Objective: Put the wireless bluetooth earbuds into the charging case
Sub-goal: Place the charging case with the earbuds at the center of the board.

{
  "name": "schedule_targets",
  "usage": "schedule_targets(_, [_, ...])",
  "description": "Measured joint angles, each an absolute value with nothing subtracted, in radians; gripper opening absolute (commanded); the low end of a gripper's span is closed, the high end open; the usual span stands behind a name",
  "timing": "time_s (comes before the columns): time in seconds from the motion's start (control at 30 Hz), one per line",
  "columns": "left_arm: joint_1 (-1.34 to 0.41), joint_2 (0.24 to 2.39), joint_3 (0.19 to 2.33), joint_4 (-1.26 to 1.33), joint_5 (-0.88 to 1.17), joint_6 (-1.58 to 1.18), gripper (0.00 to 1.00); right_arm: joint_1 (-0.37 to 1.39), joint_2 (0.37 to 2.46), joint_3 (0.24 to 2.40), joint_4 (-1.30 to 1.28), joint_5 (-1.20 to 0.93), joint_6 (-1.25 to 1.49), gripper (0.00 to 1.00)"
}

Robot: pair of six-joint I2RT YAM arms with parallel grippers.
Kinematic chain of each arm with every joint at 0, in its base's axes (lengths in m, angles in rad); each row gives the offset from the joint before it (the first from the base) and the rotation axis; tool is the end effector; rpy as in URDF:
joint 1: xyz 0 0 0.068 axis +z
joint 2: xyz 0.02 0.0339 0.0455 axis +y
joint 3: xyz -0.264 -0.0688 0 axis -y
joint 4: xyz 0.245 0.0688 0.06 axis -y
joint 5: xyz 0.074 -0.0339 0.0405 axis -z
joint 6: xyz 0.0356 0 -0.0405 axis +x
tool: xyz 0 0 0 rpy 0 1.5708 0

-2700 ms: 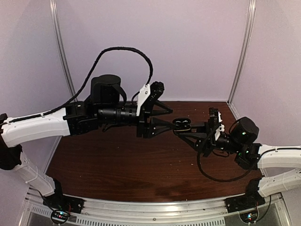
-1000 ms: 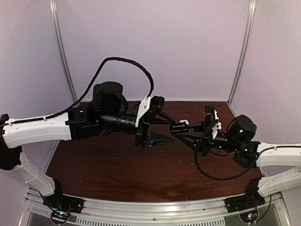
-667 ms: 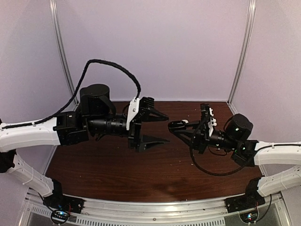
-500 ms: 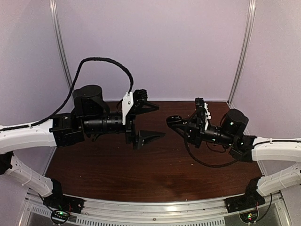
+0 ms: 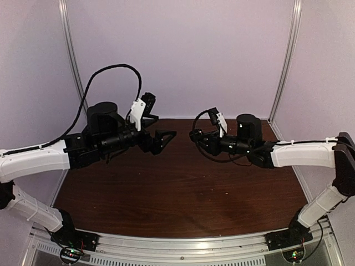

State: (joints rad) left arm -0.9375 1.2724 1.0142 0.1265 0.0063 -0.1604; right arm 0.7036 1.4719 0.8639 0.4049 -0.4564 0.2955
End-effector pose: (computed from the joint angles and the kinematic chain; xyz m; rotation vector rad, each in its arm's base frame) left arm 0.1793 -0.2446 0.3469 0.6759 1.6381 -0.8150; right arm 0.2438 0.2275 0.2641 -0.7224 1.7517 1.1064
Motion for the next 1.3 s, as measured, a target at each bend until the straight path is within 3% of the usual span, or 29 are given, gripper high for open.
schedule_targets(0.73, [-0.937, 1.21, 0.935, 0.127, -0.137, -0.208, 0.98, 0.601, 2.145, 1.28, 0.334, -0.421, 0.486, 0.1])
schedule_targets(1.07, [-0.934, 1.204, 0.907, 0.131, -0.15, -0.208, 0.98, 0.571, 2.234, 1.361, 0.302, -0.416, 0.51, 0.26])
schedule_targets(1.3, [-0.923, 1.204, 0.905, 0.131, -0.152, -0.208, 0.98, 0.548, 2.234, 1.371, 0.268, -0.394, 0.498, 0.46])
